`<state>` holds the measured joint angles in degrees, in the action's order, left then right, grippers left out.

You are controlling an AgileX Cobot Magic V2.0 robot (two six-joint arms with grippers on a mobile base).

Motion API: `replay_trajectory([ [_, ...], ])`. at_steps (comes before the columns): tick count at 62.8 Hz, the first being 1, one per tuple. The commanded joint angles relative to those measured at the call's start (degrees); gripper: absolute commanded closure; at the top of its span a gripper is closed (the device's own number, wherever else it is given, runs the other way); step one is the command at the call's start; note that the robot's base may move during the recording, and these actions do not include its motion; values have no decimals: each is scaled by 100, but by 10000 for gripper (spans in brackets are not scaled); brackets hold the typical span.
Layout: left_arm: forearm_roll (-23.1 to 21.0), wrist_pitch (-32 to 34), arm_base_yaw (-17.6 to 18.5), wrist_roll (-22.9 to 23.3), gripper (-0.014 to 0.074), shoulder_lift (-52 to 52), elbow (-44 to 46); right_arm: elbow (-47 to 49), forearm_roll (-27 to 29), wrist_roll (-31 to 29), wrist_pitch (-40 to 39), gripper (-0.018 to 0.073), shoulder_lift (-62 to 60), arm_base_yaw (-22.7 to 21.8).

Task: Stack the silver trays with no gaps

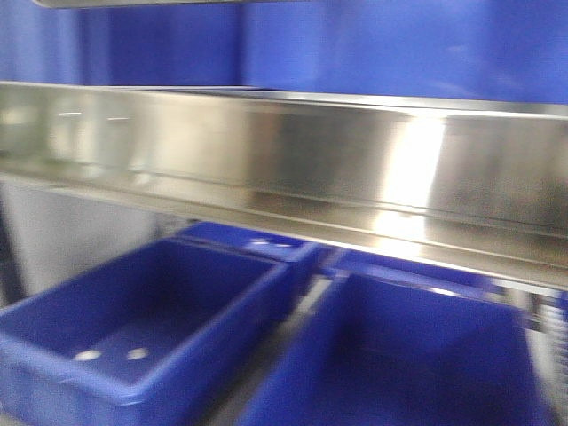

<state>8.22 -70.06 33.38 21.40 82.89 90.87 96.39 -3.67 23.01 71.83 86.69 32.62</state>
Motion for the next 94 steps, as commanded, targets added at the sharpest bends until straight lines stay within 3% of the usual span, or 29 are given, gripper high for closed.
replay_trajectory([
  [1,295,-298,5,-174,644,-179,140,232,-241,-126,-250,501,-262,-14],
  [94,285,-298,5,-174,644,-179,140,232,-241,-126,-250,501,-262,-14],
])
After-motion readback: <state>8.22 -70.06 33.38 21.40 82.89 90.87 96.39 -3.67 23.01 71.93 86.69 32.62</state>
